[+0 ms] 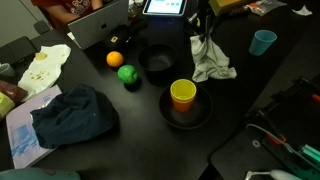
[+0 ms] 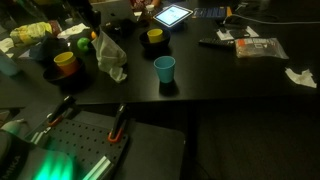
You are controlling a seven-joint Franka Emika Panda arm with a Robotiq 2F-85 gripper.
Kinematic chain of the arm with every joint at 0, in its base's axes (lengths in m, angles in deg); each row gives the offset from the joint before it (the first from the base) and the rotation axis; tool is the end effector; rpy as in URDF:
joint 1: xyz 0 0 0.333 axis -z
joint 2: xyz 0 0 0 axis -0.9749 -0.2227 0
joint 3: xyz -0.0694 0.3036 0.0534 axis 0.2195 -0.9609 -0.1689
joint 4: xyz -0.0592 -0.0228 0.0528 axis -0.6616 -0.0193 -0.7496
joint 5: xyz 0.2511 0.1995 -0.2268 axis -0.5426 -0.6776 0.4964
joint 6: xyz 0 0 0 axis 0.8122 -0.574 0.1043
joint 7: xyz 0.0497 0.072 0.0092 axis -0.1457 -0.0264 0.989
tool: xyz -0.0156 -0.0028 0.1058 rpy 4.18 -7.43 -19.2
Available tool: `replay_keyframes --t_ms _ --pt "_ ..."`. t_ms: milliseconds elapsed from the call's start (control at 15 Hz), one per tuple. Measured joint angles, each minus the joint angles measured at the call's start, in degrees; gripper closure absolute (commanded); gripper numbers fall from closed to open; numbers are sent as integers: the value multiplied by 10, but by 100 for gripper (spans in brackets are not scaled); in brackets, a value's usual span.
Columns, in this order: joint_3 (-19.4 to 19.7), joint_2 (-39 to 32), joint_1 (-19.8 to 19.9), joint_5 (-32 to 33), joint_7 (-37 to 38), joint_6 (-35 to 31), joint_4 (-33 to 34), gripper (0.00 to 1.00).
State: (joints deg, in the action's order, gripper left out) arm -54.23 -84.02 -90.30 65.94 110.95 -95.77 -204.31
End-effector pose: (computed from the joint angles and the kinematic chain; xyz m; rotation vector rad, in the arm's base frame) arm 0.4638 0.1550 0.2784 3.0629 -0.2150 0.2054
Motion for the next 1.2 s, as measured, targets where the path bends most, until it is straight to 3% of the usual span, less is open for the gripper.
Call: replay_keyframes --t_ms 467,867,1200 --pt "5 8 19 111 100 0 26 98" --pt "59 -28 59 243 229 1 42 99" --pt "85 -50 76 265 273 24 58 99"
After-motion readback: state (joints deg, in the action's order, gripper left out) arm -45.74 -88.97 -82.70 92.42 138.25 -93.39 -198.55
